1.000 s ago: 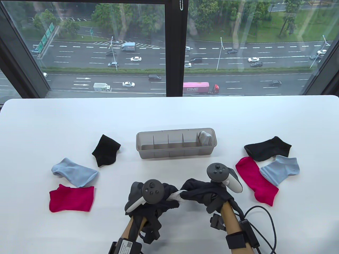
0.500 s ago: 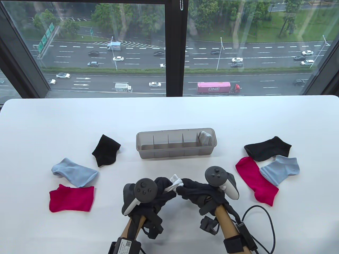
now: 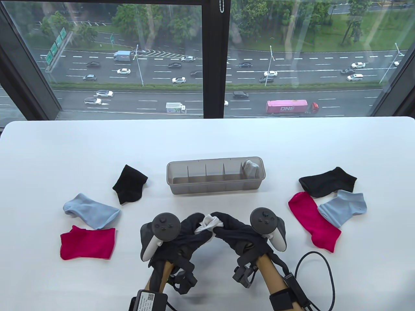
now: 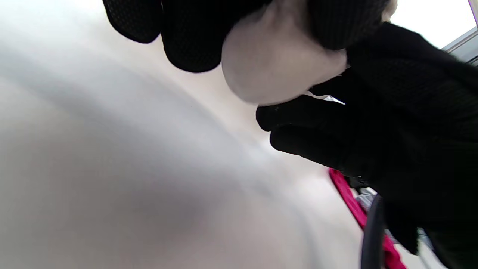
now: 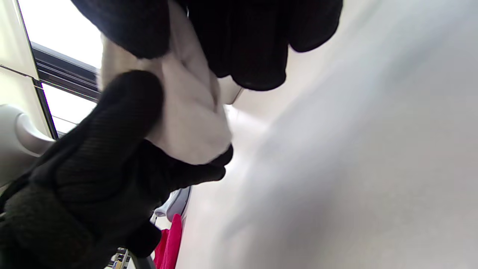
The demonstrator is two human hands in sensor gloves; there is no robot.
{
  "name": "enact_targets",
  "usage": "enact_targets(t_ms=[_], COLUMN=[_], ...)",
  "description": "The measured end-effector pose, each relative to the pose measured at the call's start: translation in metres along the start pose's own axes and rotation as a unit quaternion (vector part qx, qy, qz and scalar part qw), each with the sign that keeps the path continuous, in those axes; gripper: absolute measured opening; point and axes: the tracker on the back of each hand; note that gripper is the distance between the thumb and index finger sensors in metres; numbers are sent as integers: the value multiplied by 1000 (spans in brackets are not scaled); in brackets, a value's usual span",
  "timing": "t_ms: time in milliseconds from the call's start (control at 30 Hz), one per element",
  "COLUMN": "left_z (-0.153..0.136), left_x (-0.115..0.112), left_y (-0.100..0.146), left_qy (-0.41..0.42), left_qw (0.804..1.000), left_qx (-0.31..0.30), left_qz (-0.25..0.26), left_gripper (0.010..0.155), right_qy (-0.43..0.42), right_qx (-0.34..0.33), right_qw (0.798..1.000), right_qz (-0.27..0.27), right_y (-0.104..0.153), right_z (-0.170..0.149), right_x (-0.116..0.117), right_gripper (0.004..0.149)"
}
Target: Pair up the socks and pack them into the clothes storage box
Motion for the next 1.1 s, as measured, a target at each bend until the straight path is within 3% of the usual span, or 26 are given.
enact_targets(t_ms=[167, 233, 300, 433, 600, 667, 700, 733, 767, 833, 900, 933, 1033, 1100], left_z=[10, 16, 20, 23, 21, 19, 17, 16, 15, 12, 8, 6, 7, 11], left_x=[0, -5, -10, -14, -7, -2, 1, 2, 4, 3, 1, 0, 1, 1], left_y=[1, 1, 0, -2, 0, 2, 3, 4, 5, 4, 3, 3, 3, 3], left_qy=[-96, -160, -197, -204, -141, -119, -103, -94, -85, -60, -17, 13, 58, 30], left_qw=[995, 986, 980, 979, 989, 990, 990, 990, 991, 994, 998, 998, 993, 994], left_qx=[1, -9, -12, -19, -35, -35, -36, -36, -40, -54, -47, -54, -91, -95], left_qz=[21, 34, 27, 12, 30, 60, 84, 94, 91, 76, 46, 24, 38, 39], left_gripper=[47, 46, 46, 46, 44, 43, 43, 43, 42, 44, 53, 57, 75, 65], right_qy=[25, 32, 70, 53, -20, -61, -37, -16, 54, 88, 62, 85, 179, 188], right_qx=[8, 19, 4, -25, -35, -37, -11, -3, -10, -32, -24, -31, -51, -52], right_qw=[1000, 999, 998, 998, 997, 997, 999, 1000, 998, 992, 995, 993, 981, 979], right_qz=[4, -20, -9, -36, -60, -36, -11, -4, -31, -88, -74, -80, -51, -53], right_y=[-1, 0, 0, 1, 1, 0, 0, 0, 3, 4, 4, 5, 5, 5], right_z=[2, 4, 7, 10, 6, 8, 9, 10, 11, 12, 15, 17, 22, 24], right_x=[-5, -4, -3, 1, 1, -1, -3, -4, -7, -8, -9, -11, -8, -4], right_gripper=[56, 48, 46, 45, 44, 55, 70, 70, 66, 57, 55, 55, 55, 55])
Point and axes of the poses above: the tracker on the back of each hand, its own z axis roughly to the thumb side, its own y axis roughly from the fingertips to the wrist, x = y × z, and after that the axes turned 8 degrees about -x, right-handed
